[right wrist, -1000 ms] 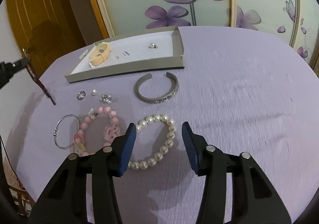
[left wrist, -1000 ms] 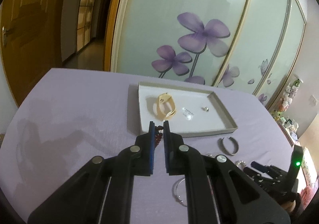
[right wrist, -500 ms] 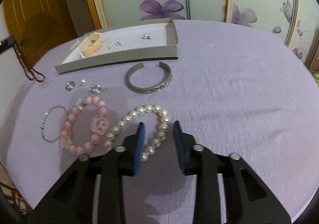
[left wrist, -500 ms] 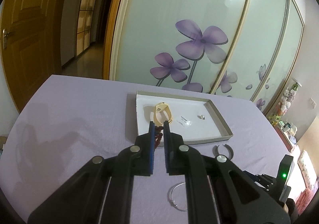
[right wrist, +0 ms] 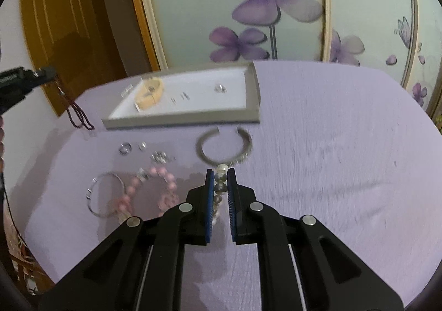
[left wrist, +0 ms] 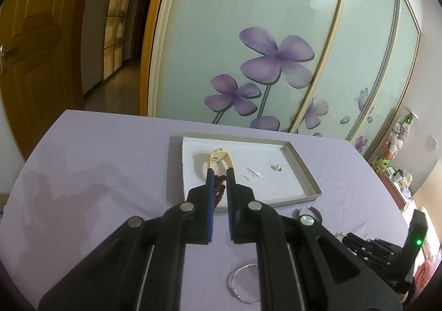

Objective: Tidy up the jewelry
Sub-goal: 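Lift the bead necklace with the left tool while the right tool grasps the pearl bracelet, then lower the necklace into the tray and open the left tool while the right tool carries the pearl bracelet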

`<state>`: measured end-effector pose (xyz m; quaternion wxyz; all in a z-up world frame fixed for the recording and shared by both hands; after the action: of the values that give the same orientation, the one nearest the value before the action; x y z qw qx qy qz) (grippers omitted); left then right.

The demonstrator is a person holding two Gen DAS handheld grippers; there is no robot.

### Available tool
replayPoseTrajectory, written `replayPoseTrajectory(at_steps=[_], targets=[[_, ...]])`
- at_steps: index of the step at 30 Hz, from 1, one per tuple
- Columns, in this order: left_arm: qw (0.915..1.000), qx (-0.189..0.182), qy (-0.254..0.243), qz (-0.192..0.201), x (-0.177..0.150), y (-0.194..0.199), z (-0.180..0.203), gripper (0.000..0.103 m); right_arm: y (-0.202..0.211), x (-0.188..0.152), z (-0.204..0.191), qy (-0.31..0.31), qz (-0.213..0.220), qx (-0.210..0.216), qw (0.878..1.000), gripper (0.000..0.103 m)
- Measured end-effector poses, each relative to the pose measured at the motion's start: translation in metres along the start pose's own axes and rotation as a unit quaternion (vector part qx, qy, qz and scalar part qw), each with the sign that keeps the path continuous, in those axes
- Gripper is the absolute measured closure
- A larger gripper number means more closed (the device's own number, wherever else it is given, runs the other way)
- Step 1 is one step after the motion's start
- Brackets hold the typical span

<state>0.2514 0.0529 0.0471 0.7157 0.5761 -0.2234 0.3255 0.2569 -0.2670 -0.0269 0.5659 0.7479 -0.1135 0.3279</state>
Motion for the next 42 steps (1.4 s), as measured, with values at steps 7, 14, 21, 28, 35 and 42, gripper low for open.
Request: replayPoseTrajectory(at_steps=[7,14,21,28,35,42], targets=[[1.0000,-0.002,-0.008,0.003,0.019,-0.013,0.011,0.094,0.008,0.022,-0.001,0.002,0.020,0.009,1.000,0.093],[0.9999,-0.002,-0.016,-0.001,0.040,-0.041,0.022,0.094,0.004,0.038,-0.003,0.006,0.030,0.013,0.999,0.093],[0.9997,-0.001,-0.022,-0.013,0.055,-0.075,0.027,0.094,-0.004,0.050,-0.007,0.014,0.032,0.021,0.999,0.093],[0.9995,0.006,-0.017,-0.024,0.067,-0.104,0.022,0.094,-0.010,0.059,-0.012,0.019,0.033,0.030,0.999,0.093],[0.9989,0.003,-0.020,-0.042,0.061,-0.123,0.020,0.082,-0.016,0.062,-0.019,0.026,0.029,0.035,0.999,0.093],[0.9992,0.010,-0.014,-0.035,0.060,-0.117,0.009,0.078,-0.017,0.068,-0.025,0.034,0.031,0.037,0.998,0.093]])
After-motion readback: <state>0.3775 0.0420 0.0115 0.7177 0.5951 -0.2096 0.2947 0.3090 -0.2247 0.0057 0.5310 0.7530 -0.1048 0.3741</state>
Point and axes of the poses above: each gripper's, at about its wrist camera, not at the fingertips, and y roughly against the way its jaws point, z to its right, x to its top, the point moved 5 cm from there along -y, roughly the way its jaws point, and after that the axes turned 10 degrees about -z, right-handed, at the moved point
